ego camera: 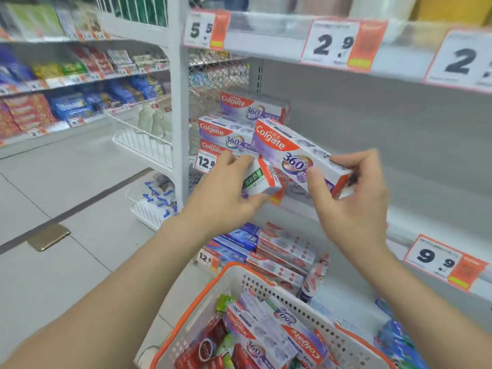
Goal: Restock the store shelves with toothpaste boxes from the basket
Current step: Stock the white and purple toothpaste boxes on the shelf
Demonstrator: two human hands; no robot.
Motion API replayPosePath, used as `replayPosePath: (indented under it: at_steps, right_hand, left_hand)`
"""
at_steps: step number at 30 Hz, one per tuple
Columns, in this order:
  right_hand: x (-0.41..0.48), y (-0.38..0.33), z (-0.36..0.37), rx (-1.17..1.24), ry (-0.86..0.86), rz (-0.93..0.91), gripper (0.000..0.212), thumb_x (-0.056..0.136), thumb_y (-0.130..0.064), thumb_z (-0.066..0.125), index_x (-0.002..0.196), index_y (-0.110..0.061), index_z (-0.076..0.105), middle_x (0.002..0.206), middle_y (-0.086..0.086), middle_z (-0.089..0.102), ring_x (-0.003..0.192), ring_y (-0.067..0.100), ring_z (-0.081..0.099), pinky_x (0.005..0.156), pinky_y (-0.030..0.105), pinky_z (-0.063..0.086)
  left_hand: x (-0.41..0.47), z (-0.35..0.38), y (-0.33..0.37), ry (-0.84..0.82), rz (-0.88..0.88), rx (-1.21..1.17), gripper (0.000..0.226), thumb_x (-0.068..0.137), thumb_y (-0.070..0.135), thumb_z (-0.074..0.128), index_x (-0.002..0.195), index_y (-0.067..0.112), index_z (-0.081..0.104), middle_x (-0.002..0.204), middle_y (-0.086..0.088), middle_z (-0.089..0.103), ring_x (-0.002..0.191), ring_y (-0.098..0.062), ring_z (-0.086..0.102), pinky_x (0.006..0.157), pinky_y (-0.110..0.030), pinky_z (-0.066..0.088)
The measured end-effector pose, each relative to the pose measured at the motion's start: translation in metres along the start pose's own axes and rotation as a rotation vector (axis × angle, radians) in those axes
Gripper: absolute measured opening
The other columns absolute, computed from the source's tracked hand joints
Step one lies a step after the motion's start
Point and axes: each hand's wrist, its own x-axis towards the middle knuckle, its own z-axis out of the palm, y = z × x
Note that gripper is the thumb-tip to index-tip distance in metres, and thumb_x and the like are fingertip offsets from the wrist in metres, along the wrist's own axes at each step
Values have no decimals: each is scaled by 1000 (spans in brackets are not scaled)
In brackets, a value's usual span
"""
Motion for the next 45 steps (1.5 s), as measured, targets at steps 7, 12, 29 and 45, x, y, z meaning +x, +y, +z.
replayPosePath:
  at_steps: [7, 12, 29, 45]
  right_hand:
    - [93, 2, 85, -74, -76, -237, 28, 95, -30, 73, 106, -16, 51, 86, -11, 52, 77, 24, 53, 72, 33, 38]
    - [134, 27, 136, -262, -170, -257, 29, 97, -39, 68, 109, -14, 56, 103, 2, 63, 91, 23, 53, 77, 31, 36]
    - [30, 24, 44, -85, -484, 39, 38, 90, -32, 74, 124, -38, 56, 85, -9, 69, 72, 9, 65, 62, 16, 45]
    - [52, 75, -37, 255, 172, 335, 29, 87, -29, 81, 98, -28, 54, 91, 6, 71, 66, 14, 61, 62, 36, 49]
  left_hand:
    - [22, -3, -25, -32, -97, -34, 52, 82, 60, 76, 124, 33, 59, 116, 6, 46, 104, -22, 59, 92, -45, 54]
    - [31, 7, -25, -107, -100, -58, 62, 86, 61, 74, 134, 25, 56, 122, 4, 42, 109, -25, 59, 97, -43, 52]
    - [38, 20, 10, -32, 54, -79, 58, 79, 53, 69, 135, 43, 58, 108, 9, 48, 104, -11, 53, 95, -41, 48]
    - [42, 68, 60, 199, -23, 153, 89, 83, 46, 64, 158, 13, 29, 152, -15, 32, 137, -37, 30, 114, -54, 29]
